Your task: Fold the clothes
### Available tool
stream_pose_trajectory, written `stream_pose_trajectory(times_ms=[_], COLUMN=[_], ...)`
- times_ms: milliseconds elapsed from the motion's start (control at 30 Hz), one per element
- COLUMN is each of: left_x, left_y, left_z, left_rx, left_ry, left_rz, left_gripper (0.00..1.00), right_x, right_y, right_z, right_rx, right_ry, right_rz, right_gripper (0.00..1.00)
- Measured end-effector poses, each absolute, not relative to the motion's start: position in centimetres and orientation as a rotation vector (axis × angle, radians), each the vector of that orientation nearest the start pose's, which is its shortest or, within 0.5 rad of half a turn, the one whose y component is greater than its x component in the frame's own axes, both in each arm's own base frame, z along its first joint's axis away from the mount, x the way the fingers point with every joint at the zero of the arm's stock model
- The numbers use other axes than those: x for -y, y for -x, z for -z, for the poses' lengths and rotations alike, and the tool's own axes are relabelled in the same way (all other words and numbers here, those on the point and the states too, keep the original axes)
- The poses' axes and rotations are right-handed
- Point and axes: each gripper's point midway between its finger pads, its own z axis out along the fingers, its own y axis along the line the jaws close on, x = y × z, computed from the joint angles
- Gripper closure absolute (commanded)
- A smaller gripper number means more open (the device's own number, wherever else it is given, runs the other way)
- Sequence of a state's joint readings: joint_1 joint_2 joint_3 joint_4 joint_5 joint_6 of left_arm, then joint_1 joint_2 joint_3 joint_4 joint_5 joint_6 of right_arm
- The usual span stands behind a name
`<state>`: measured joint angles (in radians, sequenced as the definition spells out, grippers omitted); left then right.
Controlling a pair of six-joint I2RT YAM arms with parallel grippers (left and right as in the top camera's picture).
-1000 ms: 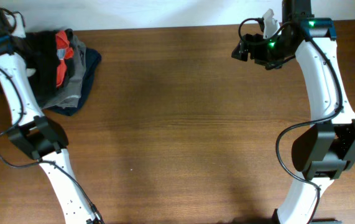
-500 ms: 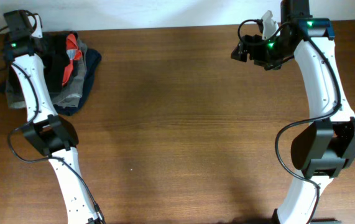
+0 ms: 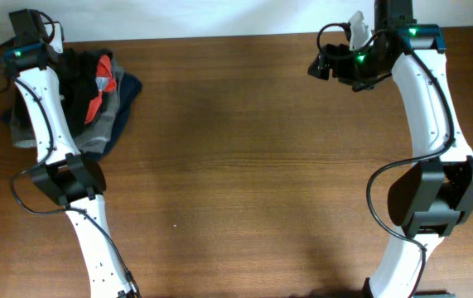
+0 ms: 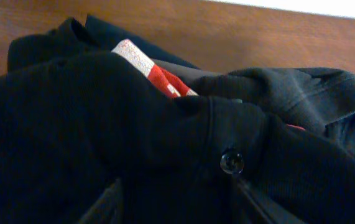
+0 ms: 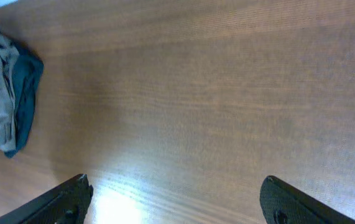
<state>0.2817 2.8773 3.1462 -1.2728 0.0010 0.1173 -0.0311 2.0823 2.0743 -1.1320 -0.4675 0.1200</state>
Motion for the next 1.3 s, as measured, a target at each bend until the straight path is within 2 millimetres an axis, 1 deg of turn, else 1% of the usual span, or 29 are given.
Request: stream_pose_trajectory(times_ms=[67,133,200,300,333,367,400,500,533,700,767,867,933,1100,1133,1233,1300], left_x=[-16.6,-16.0,-15.6,-15.0,-14.8,-14.7,-14.5,-14.1,-13.8,-12.2,-11.6,-11.0,-10.9,-10.8,-10.8,-10.7,-10.6], left_y=[-59.6,-59.5,-59.4,-59.2,-59.1,-59.0,-58.7,-57.8,-57.3,-55.4,-54.7,-54.0,-53.8,-53.8,-53.8,-53.5,-53.2], left_z=[-10.8,-12.0,-13.6,-16.8,-18.3,-19.6,-21.1,-25.3,-26.9,-32.3,-33.7,-35.2,-35.4,-35.3,-35.2,-34.8,-34.5], left_rx=[-2.588,-2.579,-2.558,-2.506,-2.481,-2.459,-2.436,-2.371,-2.345,-2.256,-2.236,-2.214,-2.208,-2.215,-2.218,-2.237,-2.252], left_ry=[0.199,0.185,0.174,0.160,0.151,0.149,0.147,0.135,0.126,0.083,0.070,0.056,0.052,0.049,0.050,0.053,0.055], left_rz=[-0.128,-0.118,-0.110,-0.107,-0.108,-0.108,-0.109,-0.110,-0.102,-0.050,-0.031,-0.015,-0.011,-0.001,0.000,0.005,0.009], left_gripper=[0.32,0.28,0.22,0.13,0.07,0.04,0.02,0.01,0.01,0.01,0.01,0.01,0.01,0.01,0.01,0.01,0.01], right_x=[-6.2,-6.1,-5.9,-5.6,-5.5,-5.5,-5.5,-5.4,-5.4,-5.3,-5.4,-5.6,-6.0,-6.4,-6.5,-6.6,-6.8], right_y=[-49.6,-50.3,-51.1,-51.9,-52.2,-52.3,-52.4,-52.8,-52.9,-52.7,-52.2,-50.8,-49.4,-44.4,-43.1,-40.4,-39.4], right_z=[-19.9,-20.9,-22.3,-24.6,-25.9,-26.2,-27.0,-29.3,-30.2,-34.5,-36.3,-39.3,-41.2,-46.2,-47.4,-49.5,-50.3], right_rx=[-2.641,-2.607,-2.561,-2.497,-2.463,-2.454,-2.433,-2.367,-2.345,-2.247,-2.212,-2.157,-2.131,-2.052,-2.031,-1.998,-1.981], right_ry=[-0.054,-0.039,-0.026,0.016,0.043,0.050,0.069,0.127,0.141,0.187,0.201,0.234,0.250,0.277,0.279,0.256,0.240], right_rz=[-0.654,-0.642,-0.618,-0.574,-0.556,-0.551,-0.539,-0.504,-0.495,-0.457,-0.444,-0.424,-0.419,-0.404,-0.401,-0.421,-0.447], right_gripper=[0.01,0.01,0.01,0.01,0.01,0.01,0.02,0.01,0.01,0.01,0.01,0.01,0.01,0.01,0.01,0.01,0.02])
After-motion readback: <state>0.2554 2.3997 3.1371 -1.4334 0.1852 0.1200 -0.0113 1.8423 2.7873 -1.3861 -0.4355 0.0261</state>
